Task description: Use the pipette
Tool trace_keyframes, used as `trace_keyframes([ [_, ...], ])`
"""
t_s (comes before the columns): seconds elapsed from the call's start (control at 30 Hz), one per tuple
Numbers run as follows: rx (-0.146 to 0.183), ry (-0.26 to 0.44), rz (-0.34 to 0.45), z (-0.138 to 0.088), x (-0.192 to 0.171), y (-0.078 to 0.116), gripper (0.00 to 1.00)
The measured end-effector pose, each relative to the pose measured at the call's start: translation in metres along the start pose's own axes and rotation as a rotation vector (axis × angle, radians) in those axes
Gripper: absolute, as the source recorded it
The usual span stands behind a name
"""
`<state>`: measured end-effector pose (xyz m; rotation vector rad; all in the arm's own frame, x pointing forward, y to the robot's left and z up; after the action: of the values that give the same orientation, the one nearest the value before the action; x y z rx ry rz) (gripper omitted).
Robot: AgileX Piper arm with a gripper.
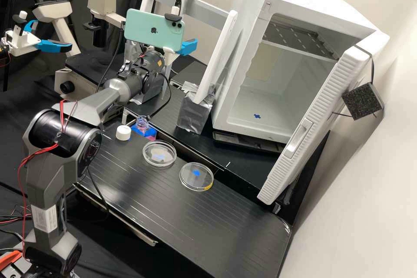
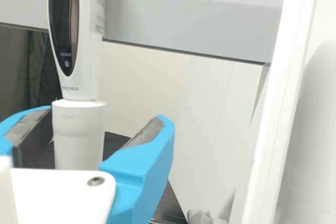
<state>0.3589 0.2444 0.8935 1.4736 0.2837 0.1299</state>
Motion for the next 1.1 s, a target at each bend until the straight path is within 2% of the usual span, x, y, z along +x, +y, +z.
trace_keyframes([
  [0.3,0.004,0.003,-0.003,-0.002,0.0,-0.001,0.0],
  [0.77,-0.039,0.028,0.008,-0.012,-0.007,0.003,0.0],
  [0.93,-0.021,0.026,0.01,-0.012,-0.007,0.003,0.0],
  [1.1,-0.022,0.024,0.01,-0.013,-0.007,0.003,0.0],
])
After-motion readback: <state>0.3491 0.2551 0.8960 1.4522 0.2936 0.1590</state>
